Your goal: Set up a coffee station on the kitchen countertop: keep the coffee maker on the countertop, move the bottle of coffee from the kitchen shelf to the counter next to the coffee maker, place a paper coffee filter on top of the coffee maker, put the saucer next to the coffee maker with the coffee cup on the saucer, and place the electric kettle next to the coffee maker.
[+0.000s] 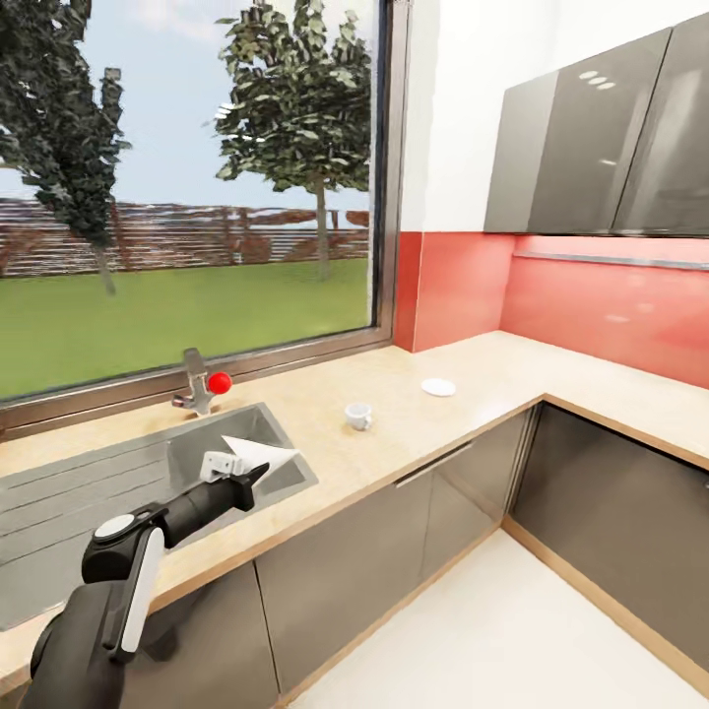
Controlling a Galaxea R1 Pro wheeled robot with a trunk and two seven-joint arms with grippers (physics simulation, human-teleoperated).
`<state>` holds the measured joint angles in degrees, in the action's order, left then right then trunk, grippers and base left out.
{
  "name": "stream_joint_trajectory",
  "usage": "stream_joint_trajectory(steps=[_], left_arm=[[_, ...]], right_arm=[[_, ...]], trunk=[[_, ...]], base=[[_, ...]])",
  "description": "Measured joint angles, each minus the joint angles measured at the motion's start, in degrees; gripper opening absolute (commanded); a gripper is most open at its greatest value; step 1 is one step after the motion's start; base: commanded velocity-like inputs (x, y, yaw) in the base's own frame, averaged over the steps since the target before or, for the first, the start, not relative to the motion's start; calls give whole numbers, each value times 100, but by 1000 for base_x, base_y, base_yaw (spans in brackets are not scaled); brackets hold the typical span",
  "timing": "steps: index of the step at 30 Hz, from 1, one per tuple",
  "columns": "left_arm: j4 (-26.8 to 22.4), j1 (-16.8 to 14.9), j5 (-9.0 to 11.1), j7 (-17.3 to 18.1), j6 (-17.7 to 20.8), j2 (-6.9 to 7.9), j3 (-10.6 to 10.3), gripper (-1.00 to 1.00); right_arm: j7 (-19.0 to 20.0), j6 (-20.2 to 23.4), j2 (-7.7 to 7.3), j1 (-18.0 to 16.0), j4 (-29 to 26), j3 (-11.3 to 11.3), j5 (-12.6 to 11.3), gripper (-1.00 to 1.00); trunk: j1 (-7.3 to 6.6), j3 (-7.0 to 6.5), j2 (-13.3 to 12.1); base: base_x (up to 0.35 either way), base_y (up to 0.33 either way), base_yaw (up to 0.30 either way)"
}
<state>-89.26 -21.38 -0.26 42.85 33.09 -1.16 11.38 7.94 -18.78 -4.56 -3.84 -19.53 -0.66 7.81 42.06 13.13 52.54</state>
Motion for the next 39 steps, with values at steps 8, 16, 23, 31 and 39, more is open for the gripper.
stream_joint_trajectory(steps=[8, 16, 23, 31, 39], left_arm=[[8, 0, 0, 1, 0, 0, 0, -100], [8, 0, 0, 0, 1, 5, 7, -100], [7, 0, 0, 0, 1, 7, 11, -100], [7, 0, 0, -1, 1, 8, 34, -100], [8, -1, 0, -1, 2, 8, 35, -100]], right_arm=[[4, -6, 2, 0, 8, 9, 48, 100], [-9, -11, 14, 0, 1, 12, 57, 100], [-13, -11, 17, -1, 2, 14, 57, 100], [-16, -11, 18, -1, 2, 12, 57, 100], [-8, -11, 18, 0, 1, 12, 57, 100]], trunk=[[-1, 0, 0], [-3, 0, 1], [-3, 0, 0], [-4, 0, 0], [-3, 0, 0]], base=[[-257, 53, 45], [-9, 76, 207], [0, 241, 137], [0, 93, 253], [-19, 284, 62]])
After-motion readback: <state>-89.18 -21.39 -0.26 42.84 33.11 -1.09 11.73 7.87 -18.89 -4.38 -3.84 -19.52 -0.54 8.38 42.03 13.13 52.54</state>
